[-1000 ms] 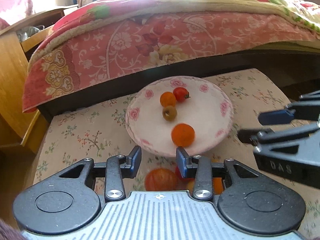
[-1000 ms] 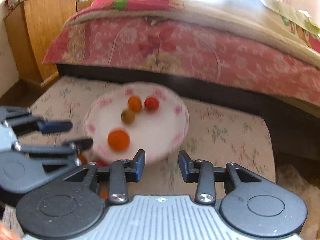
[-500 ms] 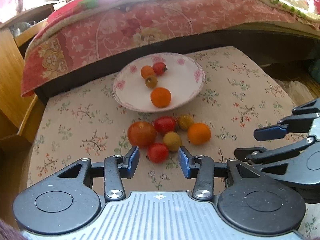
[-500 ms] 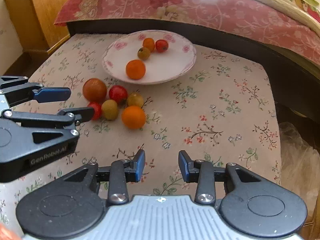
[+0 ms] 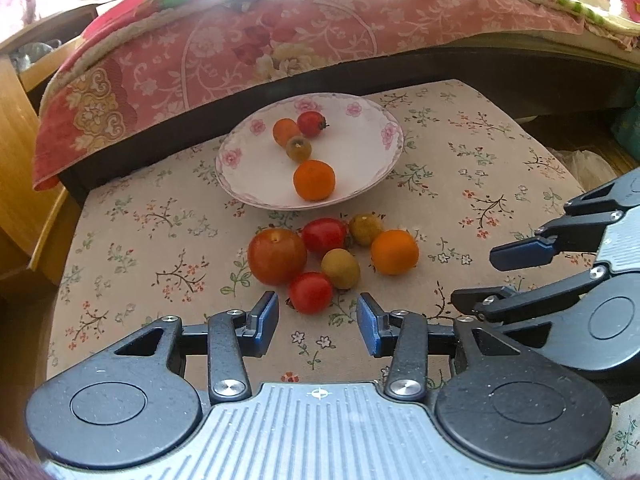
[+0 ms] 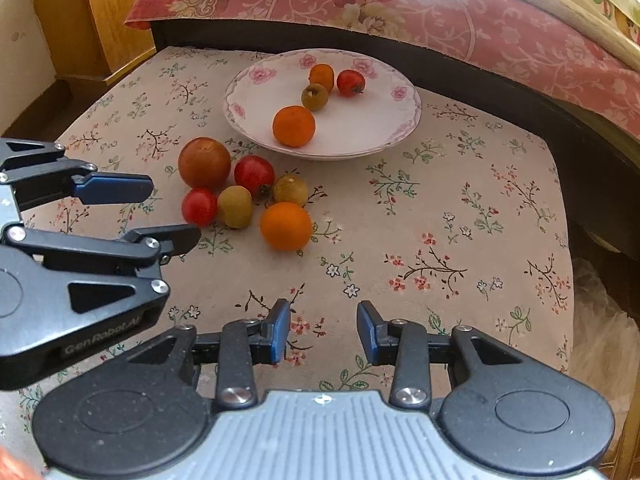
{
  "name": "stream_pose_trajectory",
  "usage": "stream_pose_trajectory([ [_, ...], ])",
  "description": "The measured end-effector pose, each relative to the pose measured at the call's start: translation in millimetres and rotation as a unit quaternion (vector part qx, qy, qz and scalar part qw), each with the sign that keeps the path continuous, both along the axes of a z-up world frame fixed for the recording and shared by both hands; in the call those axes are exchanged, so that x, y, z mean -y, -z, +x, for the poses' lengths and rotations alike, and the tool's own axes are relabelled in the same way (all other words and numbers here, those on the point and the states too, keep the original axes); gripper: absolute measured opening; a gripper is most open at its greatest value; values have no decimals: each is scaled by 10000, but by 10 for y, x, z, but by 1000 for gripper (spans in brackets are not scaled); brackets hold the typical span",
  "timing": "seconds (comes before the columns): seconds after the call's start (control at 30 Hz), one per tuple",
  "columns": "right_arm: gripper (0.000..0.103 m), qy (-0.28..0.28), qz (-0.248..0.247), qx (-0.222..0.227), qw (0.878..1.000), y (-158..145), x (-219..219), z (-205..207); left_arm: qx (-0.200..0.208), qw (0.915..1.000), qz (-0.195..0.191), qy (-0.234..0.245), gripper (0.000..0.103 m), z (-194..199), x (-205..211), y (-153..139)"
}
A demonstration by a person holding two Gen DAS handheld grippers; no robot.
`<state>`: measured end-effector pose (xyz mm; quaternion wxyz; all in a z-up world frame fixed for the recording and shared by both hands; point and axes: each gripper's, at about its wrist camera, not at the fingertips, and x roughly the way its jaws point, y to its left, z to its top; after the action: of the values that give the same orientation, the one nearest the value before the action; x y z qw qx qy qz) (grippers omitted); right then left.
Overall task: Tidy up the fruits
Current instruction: 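Withdraw both tools from the plate back toward the remaining fruit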
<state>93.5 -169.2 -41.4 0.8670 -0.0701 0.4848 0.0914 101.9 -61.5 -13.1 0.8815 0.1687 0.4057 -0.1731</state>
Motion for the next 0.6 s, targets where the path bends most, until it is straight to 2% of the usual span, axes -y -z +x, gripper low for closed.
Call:
stream_pose_trajectory([
  [0.43, 40, -112, -70, 34, 9999, 16, -46, 27, -16, 10000, -8, 36, 52, -8, -51, 3],
  [0.6, 40, -171, 139, 108, 9997, -14, 26, 7, 7, 9999, -88, 128, 53, -67, -168, 4],
])
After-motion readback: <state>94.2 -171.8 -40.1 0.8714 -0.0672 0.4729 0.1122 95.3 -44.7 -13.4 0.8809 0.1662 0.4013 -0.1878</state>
